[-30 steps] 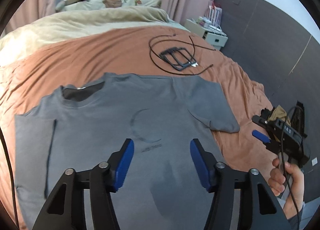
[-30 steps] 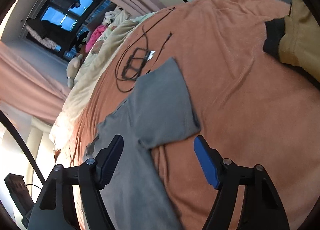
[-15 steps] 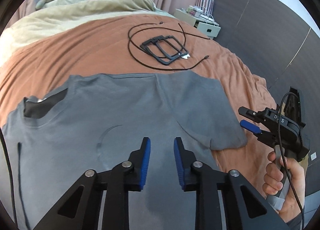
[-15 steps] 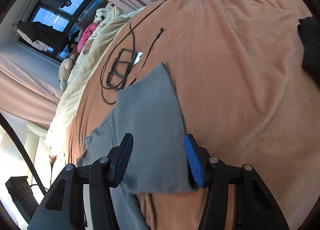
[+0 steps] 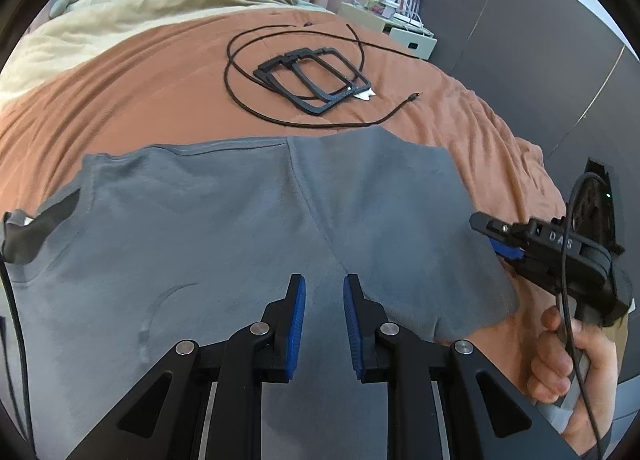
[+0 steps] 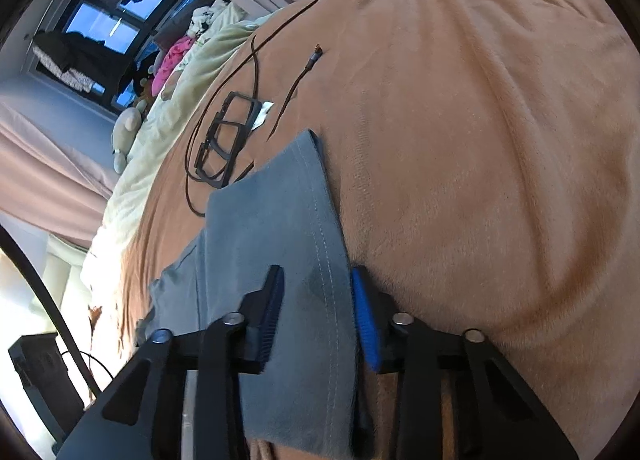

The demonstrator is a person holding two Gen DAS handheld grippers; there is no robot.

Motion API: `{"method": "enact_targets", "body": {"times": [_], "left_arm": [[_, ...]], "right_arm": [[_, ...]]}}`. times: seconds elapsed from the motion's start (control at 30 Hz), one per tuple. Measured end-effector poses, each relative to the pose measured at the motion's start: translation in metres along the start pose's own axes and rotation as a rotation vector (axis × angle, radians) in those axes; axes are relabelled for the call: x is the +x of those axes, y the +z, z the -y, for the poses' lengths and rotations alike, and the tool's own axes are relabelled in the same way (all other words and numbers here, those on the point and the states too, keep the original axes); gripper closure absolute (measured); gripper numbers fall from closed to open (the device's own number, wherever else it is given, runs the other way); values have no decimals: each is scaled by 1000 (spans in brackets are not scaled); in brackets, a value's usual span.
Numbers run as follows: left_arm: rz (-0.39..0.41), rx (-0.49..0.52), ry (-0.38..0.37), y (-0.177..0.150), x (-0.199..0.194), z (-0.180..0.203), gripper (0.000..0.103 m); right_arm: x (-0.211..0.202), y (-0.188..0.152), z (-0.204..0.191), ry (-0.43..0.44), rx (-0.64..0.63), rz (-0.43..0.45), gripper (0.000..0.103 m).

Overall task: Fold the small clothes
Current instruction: 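Grasp the other side edge with the right tool and lift it toward the collar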

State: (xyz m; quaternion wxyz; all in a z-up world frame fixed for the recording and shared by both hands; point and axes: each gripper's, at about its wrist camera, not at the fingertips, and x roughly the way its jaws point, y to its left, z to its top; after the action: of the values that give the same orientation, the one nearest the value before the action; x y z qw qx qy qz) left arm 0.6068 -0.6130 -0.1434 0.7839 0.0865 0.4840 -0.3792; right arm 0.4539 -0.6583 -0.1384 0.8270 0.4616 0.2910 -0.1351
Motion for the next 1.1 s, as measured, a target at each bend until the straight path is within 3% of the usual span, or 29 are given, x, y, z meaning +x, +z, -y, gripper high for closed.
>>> {"method": "enact_targets", "body": {"times": [0.03, 0.1, 0.37, 0.5, 0.8, 1.1], "left_arm": [[-5, -6, -5, 1, 3, 1, 84], [-18, -14, -7, 2, 9, 3, 86], [-116, -37, -2, -6, 35, 5, 88], [-116, -68, -18, -6, 33, 1, 88], [-81, -97, -1, 1, 1, -18, 88], [-52, -126, 73, 2, -40, -54, 88]], "right_arm": [[0, 0, -1, -6, -9, -3, 91], [-2, 0, -4, 18, -18, -24, 102], [-28, 0, -36, 120, -91, 3, 103], [-44, -3, -52, 188, -123, 14, 103], [-48, -16, -80, 262, -193, -15, 103], [-19, -21, -107, 311, -258, -98, 103]]}}
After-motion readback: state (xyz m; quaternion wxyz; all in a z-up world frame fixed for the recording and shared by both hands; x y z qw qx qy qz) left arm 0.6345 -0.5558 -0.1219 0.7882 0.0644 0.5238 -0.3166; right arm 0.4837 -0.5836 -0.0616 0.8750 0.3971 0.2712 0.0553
